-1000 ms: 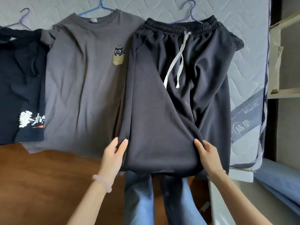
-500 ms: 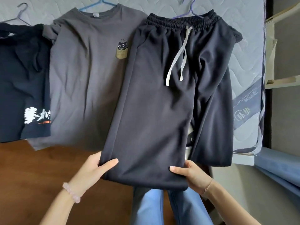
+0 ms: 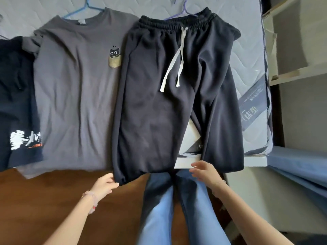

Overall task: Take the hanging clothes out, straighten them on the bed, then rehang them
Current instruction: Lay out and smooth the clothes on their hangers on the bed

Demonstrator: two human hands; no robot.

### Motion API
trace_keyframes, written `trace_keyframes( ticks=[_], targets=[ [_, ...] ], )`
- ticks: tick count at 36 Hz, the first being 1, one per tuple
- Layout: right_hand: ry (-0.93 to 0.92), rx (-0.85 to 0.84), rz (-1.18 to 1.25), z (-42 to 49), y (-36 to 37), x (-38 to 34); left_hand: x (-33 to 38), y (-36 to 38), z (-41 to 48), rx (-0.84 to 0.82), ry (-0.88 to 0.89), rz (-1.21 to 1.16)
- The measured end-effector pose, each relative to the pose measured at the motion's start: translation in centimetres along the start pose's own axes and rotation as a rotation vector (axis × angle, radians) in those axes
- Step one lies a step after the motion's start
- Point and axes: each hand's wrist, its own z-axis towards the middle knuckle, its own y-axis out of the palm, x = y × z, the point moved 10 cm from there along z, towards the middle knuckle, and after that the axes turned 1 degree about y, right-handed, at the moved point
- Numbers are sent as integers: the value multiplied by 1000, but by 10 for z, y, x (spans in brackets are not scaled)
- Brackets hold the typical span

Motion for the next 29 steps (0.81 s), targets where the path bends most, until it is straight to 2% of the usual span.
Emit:
trace_keyframes(
  ticks=[2,6,9,11,14,17,21,25,27,29],
  targets=[
    [3,-18,-32,5,-3,3,10,-1,6,83,43,86],
    [-39,31,-25,11,-5,-9,29,-32,-2,494,69,153],
    [-133,148,-3,7,-27,-26,70,-30,-30,693,262,153],
    [-180,293,-50,0,-59,-36,102,-3,-39,637,422,113],
    [-189,476,-90,-9,-116,-41,145,58,-43,421,540,23],
    [-154,559,-96,-7,-163,-34,183,122,-42,224,585,-24],
    [-117,570,-159,3,-193,-30,217,198,-38,-3,537,10],
    [-125,574,-207,3,-194,-33,228,250,-36,-89,486,86],
    [-180,568,-188,-1,-183,-41,227,259,-38,-42,488,153],
    [-223,476,-127,-5,-161,-50,229,262,-44,26,516,159]
  ],
)
